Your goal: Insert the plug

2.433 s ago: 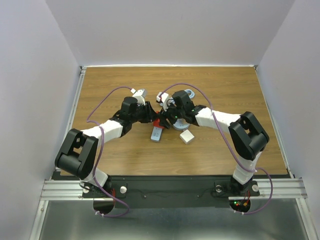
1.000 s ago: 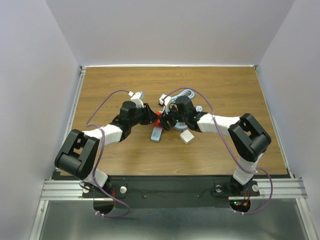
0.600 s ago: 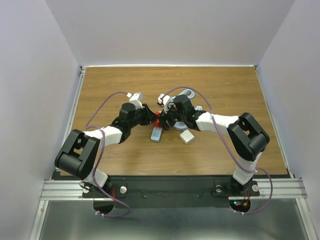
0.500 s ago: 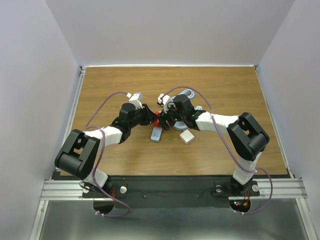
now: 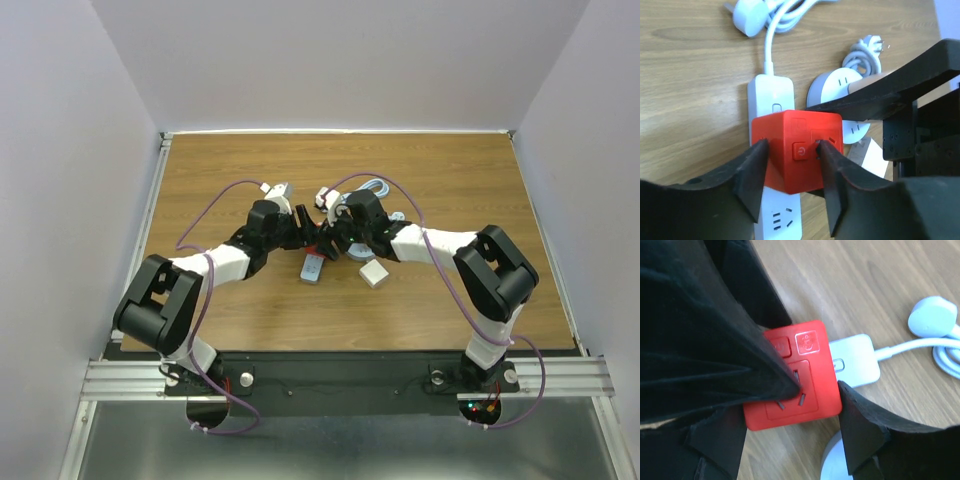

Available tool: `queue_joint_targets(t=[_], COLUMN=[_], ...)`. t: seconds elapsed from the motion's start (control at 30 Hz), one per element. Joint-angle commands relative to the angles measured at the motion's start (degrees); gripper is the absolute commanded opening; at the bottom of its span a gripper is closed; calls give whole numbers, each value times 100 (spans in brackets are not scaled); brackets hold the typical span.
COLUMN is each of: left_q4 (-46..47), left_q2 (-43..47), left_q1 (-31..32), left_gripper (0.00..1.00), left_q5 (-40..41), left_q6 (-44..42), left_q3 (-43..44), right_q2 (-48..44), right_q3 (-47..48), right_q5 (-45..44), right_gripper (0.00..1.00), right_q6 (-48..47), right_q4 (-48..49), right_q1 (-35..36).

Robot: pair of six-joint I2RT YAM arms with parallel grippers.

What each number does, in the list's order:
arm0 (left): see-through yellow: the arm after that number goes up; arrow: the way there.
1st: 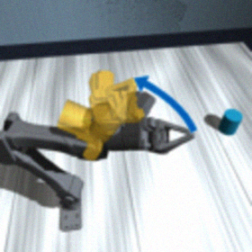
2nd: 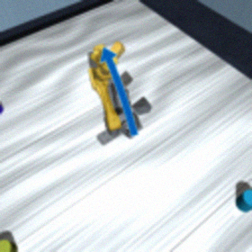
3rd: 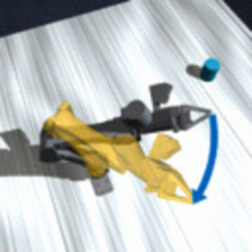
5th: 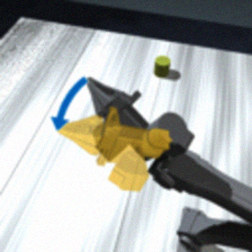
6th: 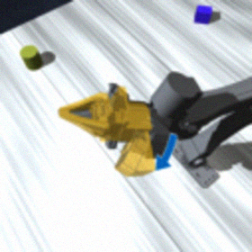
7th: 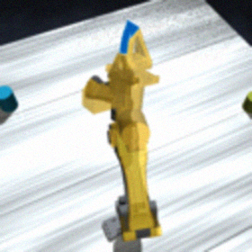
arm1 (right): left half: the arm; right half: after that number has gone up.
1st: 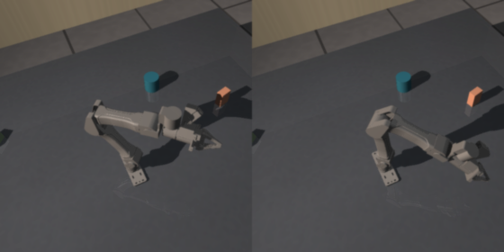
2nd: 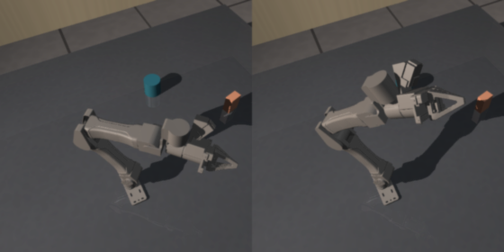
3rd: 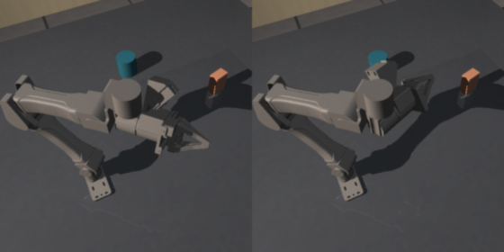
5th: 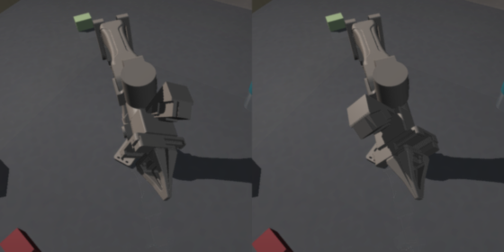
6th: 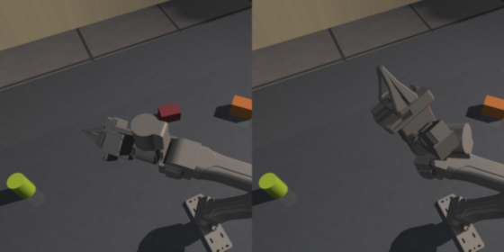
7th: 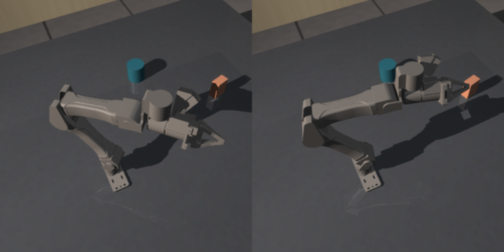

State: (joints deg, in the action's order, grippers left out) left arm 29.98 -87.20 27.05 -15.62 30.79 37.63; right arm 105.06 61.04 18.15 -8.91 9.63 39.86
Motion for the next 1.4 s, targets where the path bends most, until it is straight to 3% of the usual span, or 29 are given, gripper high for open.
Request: queue_joint_targets(t=[0.0,0.1,0.4,0.43,0.47,0.67,0.77,0.83,0.87,0.93,1.37], left_q4=[-1802,-2065,-2566,-2584,-2593,-2637,-2655,-2655,-2655,-2638,-2523], left_q2=[-202,44,519,528,555,634,608,590,590,564,651], left_q1=[336,336,310,301,284,231,204,196,187,187,187], left_gripper=[75,86,91,91,91,92,92,92,92,92,92], left_q5=[50,252,788,814,841,858,902,885,885,867,762], left_q6=[-327,-415,-714,-723,-740,-820,-881,-890,-890,-890,-934], left_q3=[323,710,1115,1124,1124,1211,1247,1265,1273,1265,1203], right_q2=[578,490,25,-72,-169,-1082,-1530,-1881,-1883,-2208,-3007], right_q3=[-163,22,339,356,356,286,190,58,-3,-196,-1155], right_q5=[-408,-584,-1015,-1042,-1077,-1349,-1428,-1516,-1525,-1604,-2438], right_gripper=[0,0,3,7,19,65,70,85,85,97,98], right_q6=[732,864,882,873,873,785,750,785,794,829,1645], right_q4=[-1112,-1112,-1112,-1112,-1112,-1121,-1156,-1226,-1253,-1331,-2306], right_q1=[295,295,286,286,286,295,286,295,295,286,295])
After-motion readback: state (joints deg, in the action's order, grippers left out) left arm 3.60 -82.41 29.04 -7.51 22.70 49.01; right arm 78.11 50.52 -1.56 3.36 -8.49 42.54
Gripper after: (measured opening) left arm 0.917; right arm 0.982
